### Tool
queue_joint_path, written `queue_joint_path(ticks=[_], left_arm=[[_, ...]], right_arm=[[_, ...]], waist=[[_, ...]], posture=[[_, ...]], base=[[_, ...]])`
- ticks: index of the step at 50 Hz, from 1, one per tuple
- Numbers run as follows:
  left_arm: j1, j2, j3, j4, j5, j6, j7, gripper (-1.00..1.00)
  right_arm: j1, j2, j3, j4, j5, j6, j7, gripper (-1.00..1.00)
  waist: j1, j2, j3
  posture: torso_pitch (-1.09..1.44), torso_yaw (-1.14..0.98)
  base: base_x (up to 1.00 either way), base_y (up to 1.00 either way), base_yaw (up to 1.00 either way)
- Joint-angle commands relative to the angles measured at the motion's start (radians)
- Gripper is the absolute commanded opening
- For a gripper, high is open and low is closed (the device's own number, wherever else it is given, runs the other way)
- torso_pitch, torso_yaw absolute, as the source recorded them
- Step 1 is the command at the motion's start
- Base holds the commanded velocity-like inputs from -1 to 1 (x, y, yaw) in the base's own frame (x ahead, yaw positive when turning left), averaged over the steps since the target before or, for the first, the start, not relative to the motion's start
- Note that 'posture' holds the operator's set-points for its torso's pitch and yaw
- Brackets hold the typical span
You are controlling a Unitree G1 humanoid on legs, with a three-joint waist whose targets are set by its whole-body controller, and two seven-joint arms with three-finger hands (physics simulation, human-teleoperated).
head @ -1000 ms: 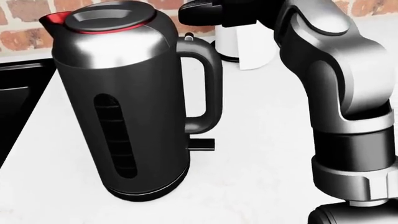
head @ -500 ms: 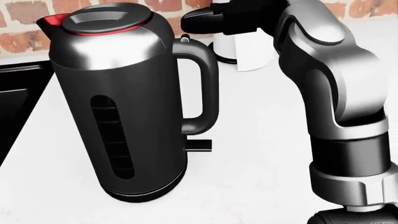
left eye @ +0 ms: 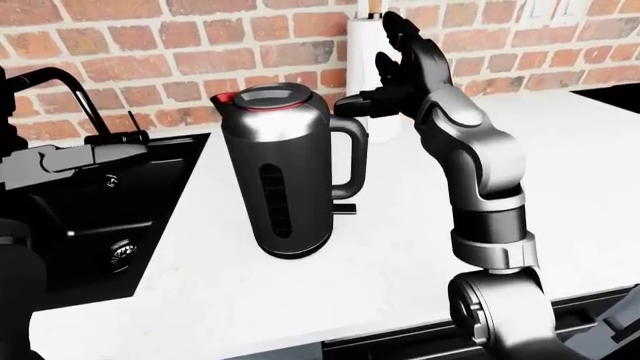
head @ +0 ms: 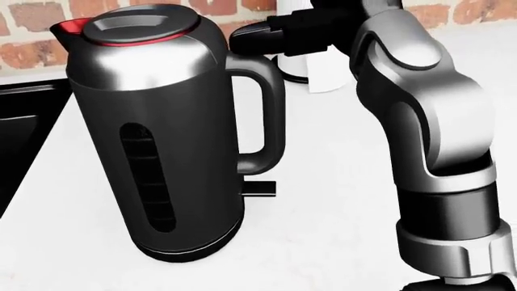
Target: Press the button to open the lid of the electric kettle.
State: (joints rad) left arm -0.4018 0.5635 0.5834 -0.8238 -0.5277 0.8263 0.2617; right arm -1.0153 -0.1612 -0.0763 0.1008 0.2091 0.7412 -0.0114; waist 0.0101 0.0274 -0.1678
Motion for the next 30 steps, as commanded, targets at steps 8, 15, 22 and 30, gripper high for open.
queue_joint_path(ticks=[8, 15, 22, 30], left_arm=[[-0.018, 0.019, 0.01, -0.011, -0.007, -0.023, 0.006, 1.0], [-0.016, 0.019, 0.009, -0.011, -0.007, -0.026, 0.006, 1.0], [-0.014, 0.016, 0.007, -0.013, -0.004, -0.026, 0.006, 1.0], [-0.016, 0.018, 0.01, -0.016, -0.009, -0.021, 0.008, 1.0]], right_arm=[[-0.027, -0.002, -0.006, -0.026, -0.026, -0.027, 0.01, 1.0], [-0.036, -0.003, -0.014, -0.011, -0.019, -0.036, -0.004, 1.0], [-0.049, -0.01, -0.026, 0.024, 0.001, -0.057, -0.041, 1.0], [-0.048, -0.015, -0.018, 0.056, 0.01, -0.027, -0.074, 1.0]], waist=[[0.001, 0.005, -0.015], [0.001, 0.005, -0.015], [0.001, 0.006, -0.014], [0.001, 0.005, -0.014]], posture=[[-0.25, 0.0], [-0.25, 0.0], [-0.25, 0.0], [-0.25, 0.0]], base=[[0.0, 0.0, 0.0], [0.0, 0.0, 0.0], [0.0, 0.0, 0.0], [0.0, 0.0, 0.0]])
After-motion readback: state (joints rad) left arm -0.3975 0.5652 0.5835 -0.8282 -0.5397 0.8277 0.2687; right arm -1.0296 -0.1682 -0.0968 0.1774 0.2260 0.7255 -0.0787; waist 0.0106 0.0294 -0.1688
